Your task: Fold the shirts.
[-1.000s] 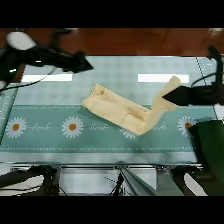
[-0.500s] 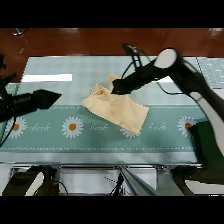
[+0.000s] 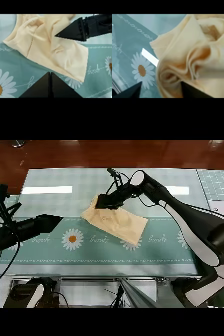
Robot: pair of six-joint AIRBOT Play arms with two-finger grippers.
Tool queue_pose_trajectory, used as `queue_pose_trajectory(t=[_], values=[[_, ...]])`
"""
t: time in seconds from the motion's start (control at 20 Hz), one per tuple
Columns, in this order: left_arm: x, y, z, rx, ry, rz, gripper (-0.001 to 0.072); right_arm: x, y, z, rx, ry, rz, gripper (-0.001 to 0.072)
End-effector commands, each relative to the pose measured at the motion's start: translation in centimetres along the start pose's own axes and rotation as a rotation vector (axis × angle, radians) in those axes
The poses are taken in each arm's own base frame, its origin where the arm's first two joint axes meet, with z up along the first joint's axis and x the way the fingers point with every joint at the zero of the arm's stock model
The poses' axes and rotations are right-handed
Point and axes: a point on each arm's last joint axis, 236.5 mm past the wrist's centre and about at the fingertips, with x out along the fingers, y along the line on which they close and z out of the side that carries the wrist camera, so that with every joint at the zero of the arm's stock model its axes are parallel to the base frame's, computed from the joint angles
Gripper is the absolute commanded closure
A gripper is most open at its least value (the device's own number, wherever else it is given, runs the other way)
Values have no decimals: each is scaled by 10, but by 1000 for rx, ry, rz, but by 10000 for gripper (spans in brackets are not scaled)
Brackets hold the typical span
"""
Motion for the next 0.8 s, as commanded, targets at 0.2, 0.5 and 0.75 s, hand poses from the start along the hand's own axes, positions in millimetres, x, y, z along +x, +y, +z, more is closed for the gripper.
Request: queue_pose_trajectory(t=[0.2,0.5,0.75], values=[[8,9,-5,-28,25,11,683,-62,23,-1,40,38,146,76],[9,10,-9,-32,43,11,682,-266,-69,-40,-1,-152,-478,79],[18,21,-28,-65,84,23,682,-305,-162,-138,344,-550,-688,90]])
